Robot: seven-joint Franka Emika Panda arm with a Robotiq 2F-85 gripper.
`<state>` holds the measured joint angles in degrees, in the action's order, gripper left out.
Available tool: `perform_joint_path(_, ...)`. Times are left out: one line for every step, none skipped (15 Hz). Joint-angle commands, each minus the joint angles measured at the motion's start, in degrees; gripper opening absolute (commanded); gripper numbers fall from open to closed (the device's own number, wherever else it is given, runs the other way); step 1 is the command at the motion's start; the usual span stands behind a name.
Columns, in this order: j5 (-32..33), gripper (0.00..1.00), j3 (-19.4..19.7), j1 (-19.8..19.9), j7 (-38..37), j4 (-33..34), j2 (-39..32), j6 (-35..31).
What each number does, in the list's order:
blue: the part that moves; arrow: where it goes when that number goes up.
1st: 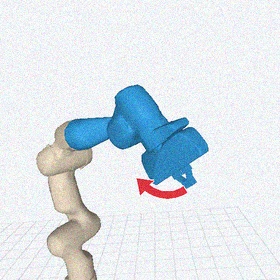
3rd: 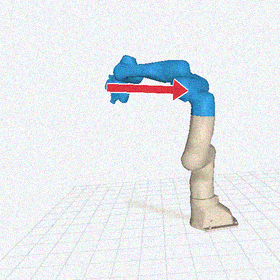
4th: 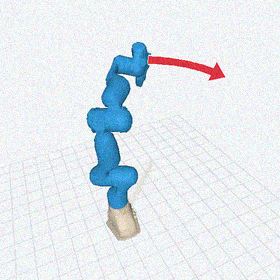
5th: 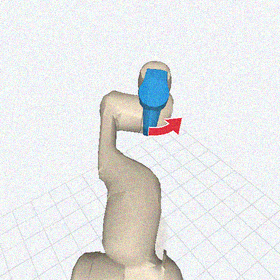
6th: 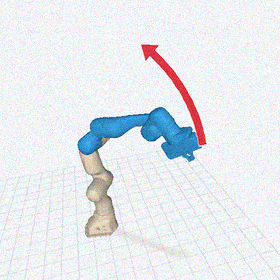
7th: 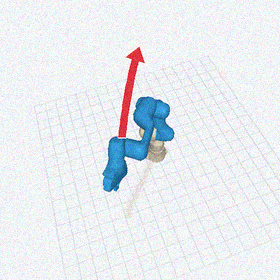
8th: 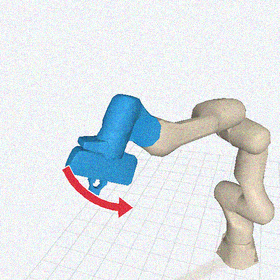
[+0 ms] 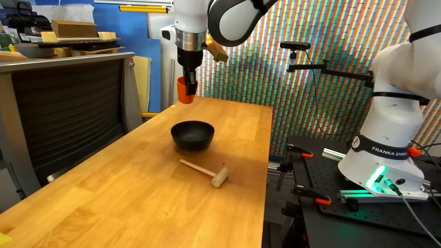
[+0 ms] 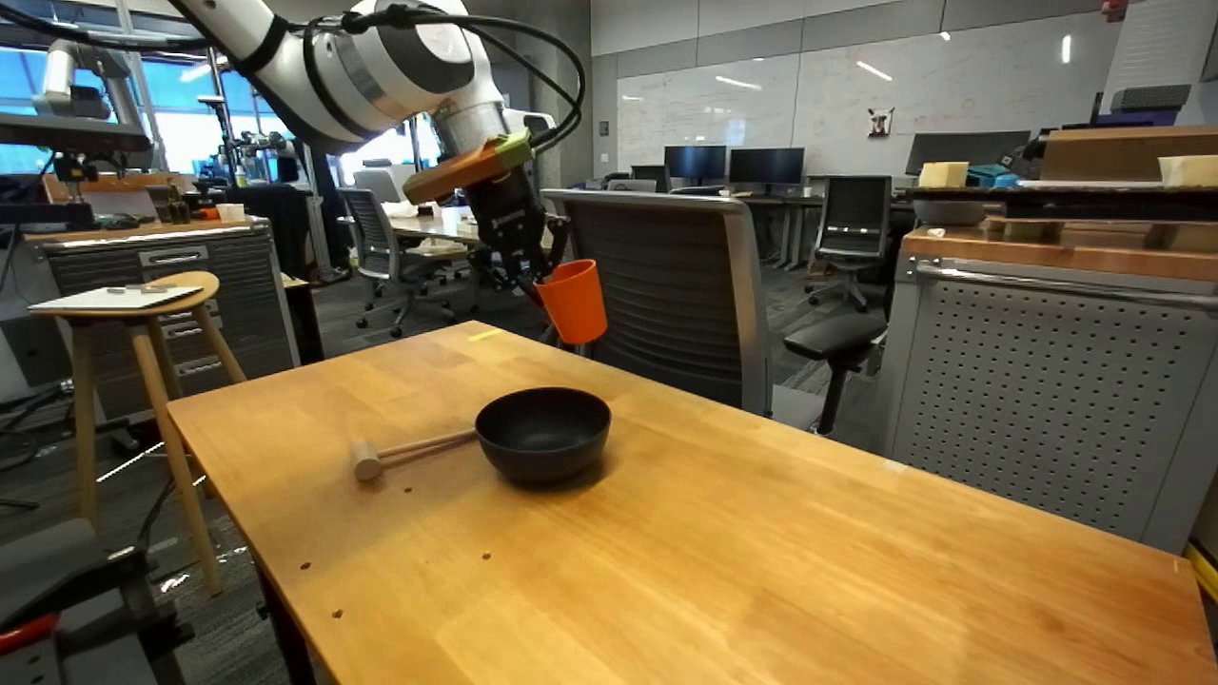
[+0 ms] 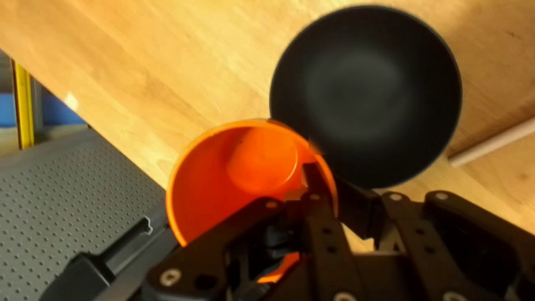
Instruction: Place the orange cup inside the black bowl
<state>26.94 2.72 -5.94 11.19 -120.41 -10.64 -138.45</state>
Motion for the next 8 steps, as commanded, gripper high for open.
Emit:
perform_joint_path(-2.4, 0.05, -0.1, 3.0, -1.7, -2.3, -0.3, 4.9)
perform_joint_path(-4.2, 0.05, -0.4, 3.7, -1.0, -2.8, -1.3, 5.7)
perform_joint_path(-6.2, 0.05, -0.8, 4.3, -0.1, -3.4, -2.4, 6.1)
perform_joint_path(-8.2, 0.05, -1.3, 4.6, 0.6, -3.8, -3.5, 6.1)
perform_joint_path(-10.9, 0.05, -2.1, 5.0, 1.8, -4.1, -4.7, 5.9)
perform_joint_path(-12.8, 0.05, -2.7, 5.2, 2.5, -4.3, -6.1, 5.2)
perform_joint_path(-14.9, 0.05, -3.6, 5.2, 3.2, -4.1, -7.4, 5.4)
perform_joint_path(-16.2, 0.05, -4.3, 5.0, 3.7, -4.0, -8.5, 5.3)
